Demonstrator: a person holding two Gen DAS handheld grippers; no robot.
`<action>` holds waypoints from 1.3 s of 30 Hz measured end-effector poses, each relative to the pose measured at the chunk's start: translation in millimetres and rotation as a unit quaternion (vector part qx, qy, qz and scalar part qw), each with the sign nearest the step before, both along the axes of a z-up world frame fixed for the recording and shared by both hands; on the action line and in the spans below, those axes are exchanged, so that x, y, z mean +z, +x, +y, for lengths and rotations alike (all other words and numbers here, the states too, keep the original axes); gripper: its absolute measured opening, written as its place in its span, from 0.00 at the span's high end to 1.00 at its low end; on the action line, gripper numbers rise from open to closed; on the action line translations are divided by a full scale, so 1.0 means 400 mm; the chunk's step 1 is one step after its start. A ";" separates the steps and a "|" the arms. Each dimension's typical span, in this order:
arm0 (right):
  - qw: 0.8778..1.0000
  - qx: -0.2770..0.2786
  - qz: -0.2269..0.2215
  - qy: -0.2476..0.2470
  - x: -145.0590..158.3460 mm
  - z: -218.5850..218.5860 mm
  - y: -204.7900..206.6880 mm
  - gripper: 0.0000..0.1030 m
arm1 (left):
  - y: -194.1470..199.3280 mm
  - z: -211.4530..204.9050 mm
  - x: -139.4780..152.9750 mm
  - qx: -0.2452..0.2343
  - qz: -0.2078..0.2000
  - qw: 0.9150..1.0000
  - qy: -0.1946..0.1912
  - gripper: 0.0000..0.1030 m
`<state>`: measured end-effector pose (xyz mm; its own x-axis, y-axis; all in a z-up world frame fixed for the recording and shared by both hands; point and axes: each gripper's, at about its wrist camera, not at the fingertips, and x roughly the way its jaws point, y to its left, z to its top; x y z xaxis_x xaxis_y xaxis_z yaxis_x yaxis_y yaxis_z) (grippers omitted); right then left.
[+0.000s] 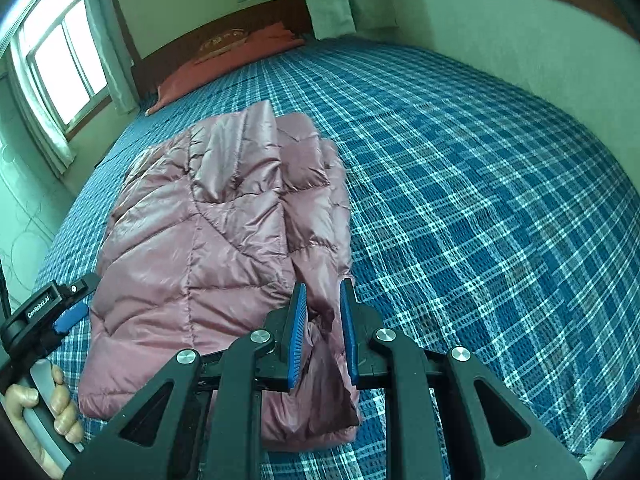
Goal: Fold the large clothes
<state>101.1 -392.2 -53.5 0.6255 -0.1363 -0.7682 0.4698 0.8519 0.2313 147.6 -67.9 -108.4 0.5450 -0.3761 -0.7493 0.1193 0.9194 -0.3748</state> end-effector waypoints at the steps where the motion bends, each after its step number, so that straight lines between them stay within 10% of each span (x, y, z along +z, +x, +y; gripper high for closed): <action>1: 1.000 -0.001 -0.003 -0.002 0.007 0.000 0.009 0.83 | 0.006 0.001 0.000 0.008 0.004 1.000 -0.001 0.27; 6: 0.999 0.002 -0.030 -0.011 0.061 -0.007 0.102 0.78 | 0.048 0.016 0.006 0.064 0.024 0.997 -0.018 0.27; 8: 0.999 0.010 -0.039 -0.013 0.067 -0.007 0.148 0.31 | 0.069 0.012 0.007 0.070 0.033 0.997 -0.029 0.27; 10: 0.999 0.024 -0.028 -0.015 0.048 -0.006 0.185 0.31 | 0.085 -0.003 0.002 0.069 0.032 0.997 -0.021 0.27; 13: 0.998 0.050 0.026 0.002 -0.041 -0.005 0.246 0.60 | 0.105 -0.032 -0.032 0.056 0.041 0.998 0.006 0.27; 18: 0.999 0.054 0.004 -0.001 -0.008 -0.019 0.246 0.60 | 0.119 -0.020 -0.023 0.047 0.040 0.998 -0.018 0.26; 21: 0.998 0.048 -0.029 0.003 0.032 -0.056 0.275 0.37 | 0.151 -0.018 -0.017 0.051 0.037 0.998 -0.029 0.24; 25: 0.999 0.040 -0.001 -0.009 -0.005 -0.081 0.333 0.56 | 0.195 -0.031 -0.041 0.061 0.059 0.996 -0.035 0.24; 33: 0.999 0.024 0.026 0.015 -0.105 -0.087 0.366 0.57 | 0.228 -0.057 -0.097 0.064 0.100 0.992 -0.037 0.17; 39: 0.998 0.017 -0.014 0.065 -0.073 -0.144 0.274 0.33 | 0.190 -0.011 -0.052 0.059 0.081 0.993 -0.067 0.17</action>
